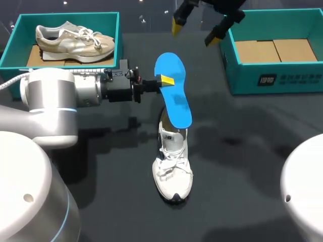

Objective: Take the shoe out of the shoebox, open the shoe tongue, remove and reinsert the insole, then place the shoe into the shoebox

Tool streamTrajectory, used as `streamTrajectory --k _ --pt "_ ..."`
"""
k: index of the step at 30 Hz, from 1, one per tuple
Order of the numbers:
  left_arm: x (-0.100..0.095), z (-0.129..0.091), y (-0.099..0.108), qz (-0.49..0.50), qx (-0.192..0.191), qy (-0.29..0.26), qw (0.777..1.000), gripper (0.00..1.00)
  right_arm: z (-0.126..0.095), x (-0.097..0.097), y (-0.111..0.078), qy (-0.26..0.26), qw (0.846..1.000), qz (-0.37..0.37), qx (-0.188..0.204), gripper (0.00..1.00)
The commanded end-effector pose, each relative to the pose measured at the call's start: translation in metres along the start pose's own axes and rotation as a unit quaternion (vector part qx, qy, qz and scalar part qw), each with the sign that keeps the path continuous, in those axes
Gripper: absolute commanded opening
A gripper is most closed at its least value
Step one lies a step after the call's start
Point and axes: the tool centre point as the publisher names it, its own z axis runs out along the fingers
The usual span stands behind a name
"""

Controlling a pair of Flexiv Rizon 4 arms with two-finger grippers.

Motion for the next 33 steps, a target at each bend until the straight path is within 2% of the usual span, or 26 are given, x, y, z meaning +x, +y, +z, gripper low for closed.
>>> streamTrajectory --k 1,9,18,26,28,33 --pt "0.0 0.0 0.001 0.0 0.001 0.0 1.0 0.0 0.013 0.019 0.0 -0.147 0.989 -0.002 -0.003 1.0" --pt "0.0 0.0 0.001 0.0 0.001 0.0 1.0 0.0 0.026 0.033 -0.001 -0.173 0.985 0.011 -0.009 1.0" --pt "0.0 0.0 0.001 0.0 0.001 0.0 1.0 0.0 0.036 0.041 -0.003 -0.167 0.986 0.022 -0.01 1.0" --pt "0.0 0.0 0.001 0.0 0.001 0.0 1.0 0.0 0.036 0.033 -0.007 -0.06 0.998 0.017 -0.014 1.0" --pt "0.0 0.0 0.001 0.0 0.001 0.0 1.0 0.0 0.035 0.026 -0.009 -0.018 0.999 0.023 -0.015 1.0" --pt "0.0 0.0 0.001 0.0 0.001 0.0 1.0 0.0 0.034 0.013 -0.012 0.024 0.999 0.039 -0.012 1.0"
